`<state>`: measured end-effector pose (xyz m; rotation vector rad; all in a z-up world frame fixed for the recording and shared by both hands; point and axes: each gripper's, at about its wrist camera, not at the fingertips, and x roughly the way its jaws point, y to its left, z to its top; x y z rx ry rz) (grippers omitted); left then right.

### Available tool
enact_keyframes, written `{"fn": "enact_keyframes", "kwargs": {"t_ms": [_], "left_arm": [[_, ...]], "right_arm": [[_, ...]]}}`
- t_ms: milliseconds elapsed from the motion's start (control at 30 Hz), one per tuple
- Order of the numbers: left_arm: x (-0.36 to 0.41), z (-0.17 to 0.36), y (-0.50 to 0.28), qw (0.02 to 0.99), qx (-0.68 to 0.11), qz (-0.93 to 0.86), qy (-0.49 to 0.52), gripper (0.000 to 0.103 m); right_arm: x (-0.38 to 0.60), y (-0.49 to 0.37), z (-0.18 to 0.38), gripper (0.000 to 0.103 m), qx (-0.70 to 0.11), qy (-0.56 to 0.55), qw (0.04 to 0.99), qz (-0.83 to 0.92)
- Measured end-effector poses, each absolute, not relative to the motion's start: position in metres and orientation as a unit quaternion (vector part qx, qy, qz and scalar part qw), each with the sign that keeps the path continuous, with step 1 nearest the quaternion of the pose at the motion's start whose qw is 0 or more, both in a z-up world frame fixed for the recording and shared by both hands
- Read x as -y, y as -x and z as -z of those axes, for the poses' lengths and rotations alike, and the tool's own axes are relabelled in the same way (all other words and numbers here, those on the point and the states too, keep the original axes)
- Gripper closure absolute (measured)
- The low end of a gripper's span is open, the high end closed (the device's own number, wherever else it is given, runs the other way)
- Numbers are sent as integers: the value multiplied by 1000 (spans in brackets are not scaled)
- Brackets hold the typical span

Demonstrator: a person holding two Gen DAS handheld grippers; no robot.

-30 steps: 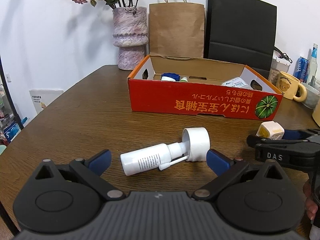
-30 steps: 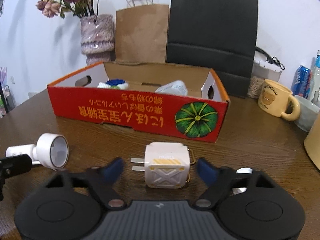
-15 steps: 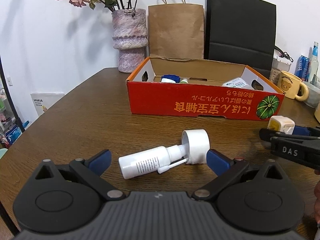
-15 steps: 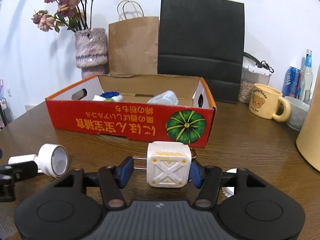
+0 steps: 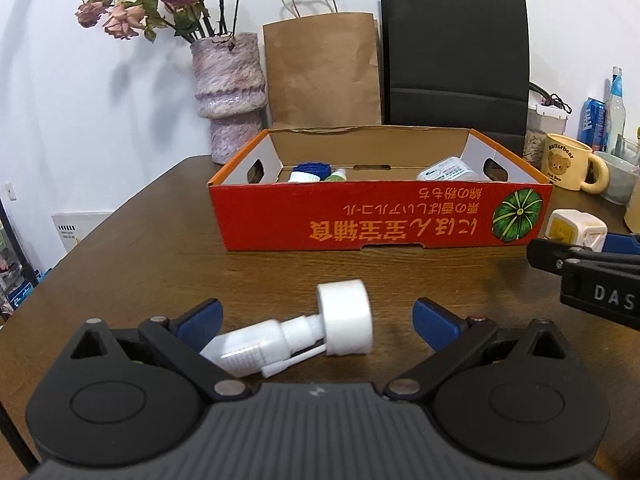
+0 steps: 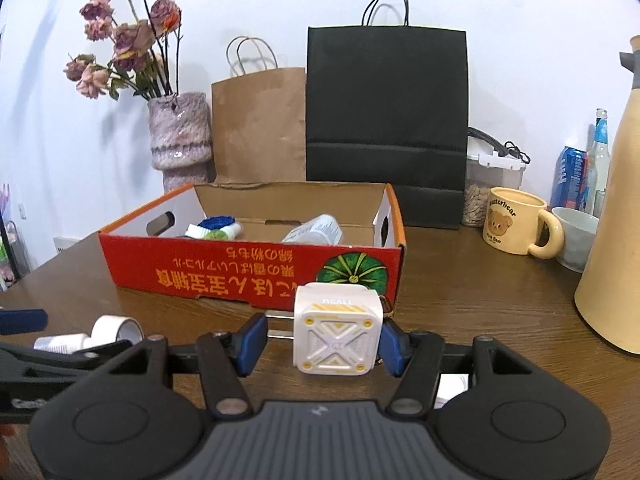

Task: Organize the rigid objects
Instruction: 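Grasp the white plug adapter with right tool while left tool grasps the nasal spray cap, then carry the plug adapter and the white spray cap over the red box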

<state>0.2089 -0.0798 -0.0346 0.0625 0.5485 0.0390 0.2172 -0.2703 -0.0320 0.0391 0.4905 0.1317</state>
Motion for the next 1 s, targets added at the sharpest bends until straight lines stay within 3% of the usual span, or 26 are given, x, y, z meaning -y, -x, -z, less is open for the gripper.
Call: {"fn": "enact_keyframes", "kwargs": {"t_ms": [100, 167, 233, 367, 500, 1000], "left_arm": [[84, 37, -214, 961, -274, -17, -31, 1], [88, 38, -217, 961, -275, -17, -32, 11], [92, 39, -219, 960, -277, -16, -36, 28], [98, 42, -221, 959, -281, -10, -44, 46], [98, 44, -222, 958, -283, -5, -38, 77], [108, 38, -214, 962, -270, 25, -44, 77]], "right_arm": [[273, -217, 31, 46, -242, -21, 968, -61], [274, -217, 31, 46, -241, -23, 968, -59], [275, -216, 30, 46, -241, -25, 968, -58], [276, -216, 30, 46, -240, -26, 969, -59], [275, -215, 30, 46, -239, -25, 969, -60], [277, -212, 26, 46, -234, -27, 970, -58]]}}
